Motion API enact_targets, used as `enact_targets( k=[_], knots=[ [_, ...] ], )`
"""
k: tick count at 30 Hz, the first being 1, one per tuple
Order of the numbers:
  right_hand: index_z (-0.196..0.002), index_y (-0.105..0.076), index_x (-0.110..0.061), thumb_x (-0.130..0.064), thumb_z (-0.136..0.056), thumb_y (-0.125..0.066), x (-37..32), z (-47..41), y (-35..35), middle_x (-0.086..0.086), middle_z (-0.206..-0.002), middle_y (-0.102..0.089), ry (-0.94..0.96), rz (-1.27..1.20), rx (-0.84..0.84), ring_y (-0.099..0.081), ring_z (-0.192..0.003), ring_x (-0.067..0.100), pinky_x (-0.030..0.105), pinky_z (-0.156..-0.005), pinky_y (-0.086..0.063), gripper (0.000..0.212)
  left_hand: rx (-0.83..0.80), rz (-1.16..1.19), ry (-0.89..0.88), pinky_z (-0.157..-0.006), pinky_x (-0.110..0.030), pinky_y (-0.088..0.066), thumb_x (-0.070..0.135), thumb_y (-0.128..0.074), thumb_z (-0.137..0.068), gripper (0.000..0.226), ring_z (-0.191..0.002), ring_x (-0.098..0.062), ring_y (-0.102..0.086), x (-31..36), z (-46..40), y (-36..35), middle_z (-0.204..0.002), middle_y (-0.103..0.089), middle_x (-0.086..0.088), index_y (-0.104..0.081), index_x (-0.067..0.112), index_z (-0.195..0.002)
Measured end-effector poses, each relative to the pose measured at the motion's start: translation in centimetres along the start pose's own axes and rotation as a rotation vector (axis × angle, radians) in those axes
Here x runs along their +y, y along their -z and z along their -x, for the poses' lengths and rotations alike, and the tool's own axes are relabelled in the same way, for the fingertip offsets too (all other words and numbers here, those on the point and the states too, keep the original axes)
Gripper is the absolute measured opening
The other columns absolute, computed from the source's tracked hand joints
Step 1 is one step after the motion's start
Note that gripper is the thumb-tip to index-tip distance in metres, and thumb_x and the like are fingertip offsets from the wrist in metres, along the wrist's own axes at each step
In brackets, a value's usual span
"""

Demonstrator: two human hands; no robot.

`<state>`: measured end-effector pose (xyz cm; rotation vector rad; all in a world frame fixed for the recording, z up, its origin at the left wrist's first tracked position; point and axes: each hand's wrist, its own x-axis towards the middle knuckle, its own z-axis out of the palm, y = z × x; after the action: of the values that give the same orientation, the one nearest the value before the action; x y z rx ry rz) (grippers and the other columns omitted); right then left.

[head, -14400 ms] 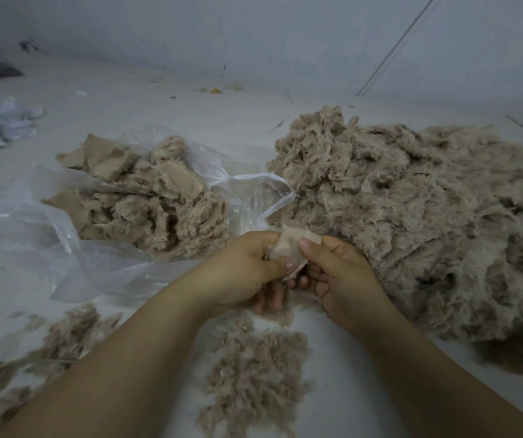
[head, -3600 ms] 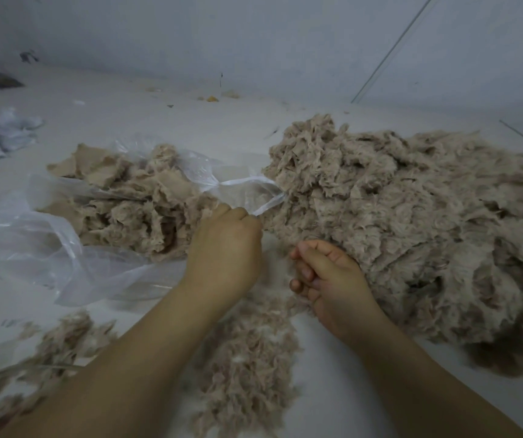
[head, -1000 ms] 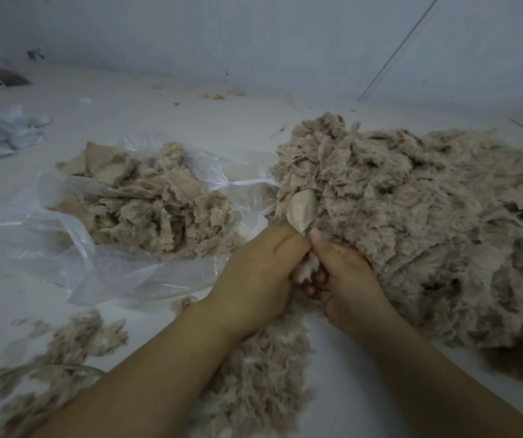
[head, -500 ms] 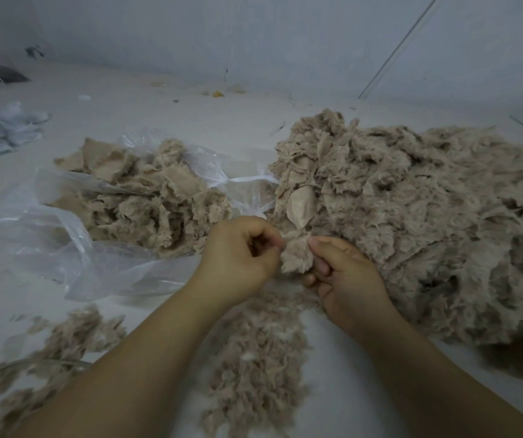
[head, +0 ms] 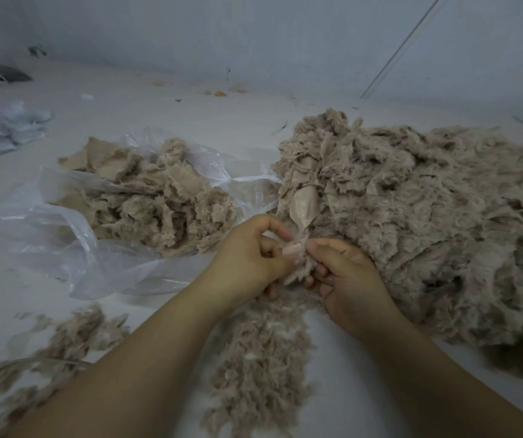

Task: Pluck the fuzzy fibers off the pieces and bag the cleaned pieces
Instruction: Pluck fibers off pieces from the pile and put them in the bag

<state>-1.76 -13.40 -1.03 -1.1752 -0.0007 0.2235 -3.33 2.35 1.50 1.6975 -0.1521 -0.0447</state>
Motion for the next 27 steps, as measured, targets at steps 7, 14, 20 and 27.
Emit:
enact_targets(
  k=[7, 14, 20, 27],
  knots=[
    [-0.066, -0.073, -0.013, -0.012, -0.083, -0.062, 0.1, 0.0, -0.1, -0.003, -0.048, -0.042, 0.013, -0.021, -0.023, -0.046, -0.050, 0.013, 0.031, -0.063, -0.044, 0.020, -0.074, -0.034, 0.013, -0.046, -0.027, -0.049, 0.008, -0.056, -0.097, 0.020, -0.057, -0.026, -0.064, -0.3, -0.3, -0.3, -0.073, -0.073, -0.011, -0.073, 0.017, -0.093],
    [-0.064, -0.076, -0.013, -0.001, -0.094, -0.053, 0.3, -0.2, 0.1, -0.003, -0.043, -0.041, -0.005, -0.040, 0.002, -0.042, -0.040, 0.007, 0.021, -0.046, -0.046, 0.040, 0.329, -0.123, -0.127, -0.063, -0.029, -0.057, 0.002, -0.062, -0.091, 0.045, -0.064, -0.006, -0.068, -1.5, -1.6, 0.4, -0.069, -0.073, 0.010, -0.073, 0.037, -0.064],
    [-0.059, -0.073, -0.020, -0.003, -0.096, -0.052, 0.4, -0.2, 0.3, -0.005, -0.045, -0.040, 0.011, -0.048, -0.015, -0.042, -0.041, 0.004, 0.020, -0.048, -0.045, 0.046, 0.492, -0.096, -0.168, -0.066, -0.036, -0.061, 0.001, -0.060, -0.093, 0.025, -0.067, -0.012, -0.069, -1.3, -1.7, 0.7, -0.075, -0.073, 0.003, -0.074, 0.021, -0.086],
    [-0.061, -0.068, -0.019, -0.003, -0.098, -0.051, 0.4, -0.4, 0.2, -0.003, -0.051, -0.039, 0.014, -0.026, 0.043, -0.039, -0.045, 0.007, 0.022, -0.048, -0.046, 0.044, 0.332, 0.206, -0.170, -0.044, -0.025, -0.043, -0.002, -0.051, -0.082, 0.021, -0.048, -0.013, -0.052, 0.0, -0.8, 0.5, -0.056, -0.059, -0.002, -0.065, 0.005, -0.067]
  ],
)
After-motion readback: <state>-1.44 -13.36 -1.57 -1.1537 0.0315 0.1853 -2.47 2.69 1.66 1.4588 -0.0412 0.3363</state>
